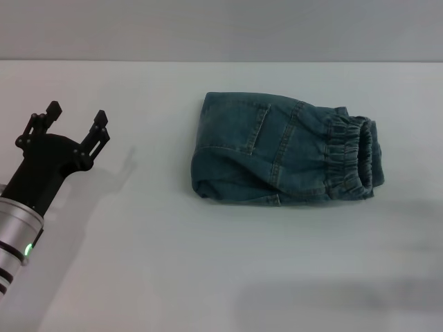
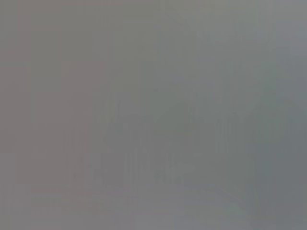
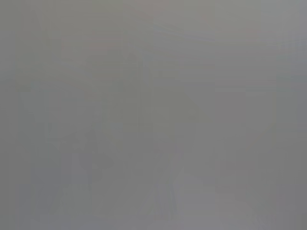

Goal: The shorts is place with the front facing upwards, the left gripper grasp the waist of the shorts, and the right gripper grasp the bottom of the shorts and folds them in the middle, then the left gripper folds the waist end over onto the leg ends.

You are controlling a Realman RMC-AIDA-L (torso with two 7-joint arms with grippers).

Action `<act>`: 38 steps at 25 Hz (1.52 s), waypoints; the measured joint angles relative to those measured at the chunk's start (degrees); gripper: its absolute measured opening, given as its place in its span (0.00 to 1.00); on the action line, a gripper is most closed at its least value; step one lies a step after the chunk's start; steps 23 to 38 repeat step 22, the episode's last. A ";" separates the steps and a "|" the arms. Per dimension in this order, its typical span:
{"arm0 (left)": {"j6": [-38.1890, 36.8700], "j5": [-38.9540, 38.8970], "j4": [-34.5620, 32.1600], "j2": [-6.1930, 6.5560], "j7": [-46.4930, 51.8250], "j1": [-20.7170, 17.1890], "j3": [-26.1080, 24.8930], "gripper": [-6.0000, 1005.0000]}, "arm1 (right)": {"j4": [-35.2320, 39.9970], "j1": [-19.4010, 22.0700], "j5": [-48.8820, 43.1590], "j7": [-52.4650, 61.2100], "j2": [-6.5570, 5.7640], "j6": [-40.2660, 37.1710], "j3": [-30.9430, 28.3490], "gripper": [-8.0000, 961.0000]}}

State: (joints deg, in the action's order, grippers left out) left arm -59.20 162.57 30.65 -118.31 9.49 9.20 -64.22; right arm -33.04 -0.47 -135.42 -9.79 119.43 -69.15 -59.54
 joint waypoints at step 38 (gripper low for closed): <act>0.10 -0.59 -0.46 -0.04 -0.21 0.20 -0.25 0.80 | 1.05 -1.42 0.07 0.04 -0.16 -0.86 0.83 0.80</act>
